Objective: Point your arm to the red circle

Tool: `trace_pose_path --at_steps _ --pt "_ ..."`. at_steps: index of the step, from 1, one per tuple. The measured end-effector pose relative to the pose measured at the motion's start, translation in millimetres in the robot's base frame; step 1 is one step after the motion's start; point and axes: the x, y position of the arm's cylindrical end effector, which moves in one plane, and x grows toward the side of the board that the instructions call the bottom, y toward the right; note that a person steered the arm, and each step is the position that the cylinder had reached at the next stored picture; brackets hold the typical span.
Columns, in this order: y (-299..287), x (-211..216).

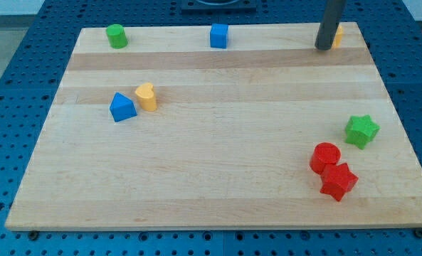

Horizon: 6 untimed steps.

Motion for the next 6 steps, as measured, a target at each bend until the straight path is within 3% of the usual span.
trace_pose_path --at_steps 2,4,6 --pt "-20 53" --pt "-63 143" --pt "-66 211"
